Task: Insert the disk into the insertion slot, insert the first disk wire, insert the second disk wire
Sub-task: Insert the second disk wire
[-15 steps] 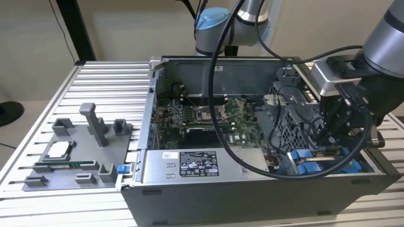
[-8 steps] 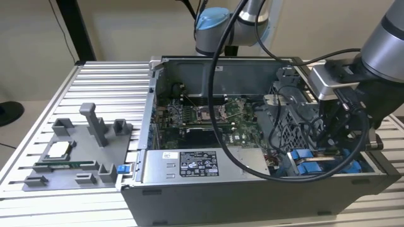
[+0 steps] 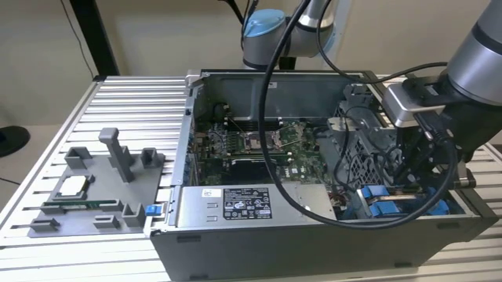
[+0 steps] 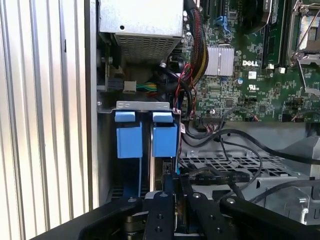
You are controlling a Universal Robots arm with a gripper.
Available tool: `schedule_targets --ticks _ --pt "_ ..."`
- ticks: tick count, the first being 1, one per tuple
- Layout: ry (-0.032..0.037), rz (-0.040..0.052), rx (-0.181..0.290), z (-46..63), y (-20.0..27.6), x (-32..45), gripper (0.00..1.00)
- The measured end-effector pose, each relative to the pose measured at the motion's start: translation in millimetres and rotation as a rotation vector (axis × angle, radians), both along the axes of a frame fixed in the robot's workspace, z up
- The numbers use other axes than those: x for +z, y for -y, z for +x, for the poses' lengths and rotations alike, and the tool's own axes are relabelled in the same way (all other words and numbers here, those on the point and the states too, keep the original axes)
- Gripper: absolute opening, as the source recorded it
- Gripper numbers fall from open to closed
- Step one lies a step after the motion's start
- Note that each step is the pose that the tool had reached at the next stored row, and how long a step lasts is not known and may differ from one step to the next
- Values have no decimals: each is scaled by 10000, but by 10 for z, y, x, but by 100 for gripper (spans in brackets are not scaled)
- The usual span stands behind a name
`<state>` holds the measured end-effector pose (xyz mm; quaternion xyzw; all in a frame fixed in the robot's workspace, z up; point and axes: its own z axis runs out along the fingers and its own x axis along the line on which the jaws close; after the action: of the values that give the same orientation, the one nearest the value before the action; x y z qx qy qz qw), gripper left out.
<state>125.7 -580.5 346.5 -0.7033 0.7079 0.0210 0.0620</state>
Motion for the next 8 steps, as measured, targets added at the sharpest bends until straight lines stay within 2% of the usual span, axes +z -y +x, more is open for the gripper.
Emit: schedule_targets --ticks 5,8 --pt "2 0 -1 -1 9 50 0" --pt "31 -11 0 0 18 63 0"
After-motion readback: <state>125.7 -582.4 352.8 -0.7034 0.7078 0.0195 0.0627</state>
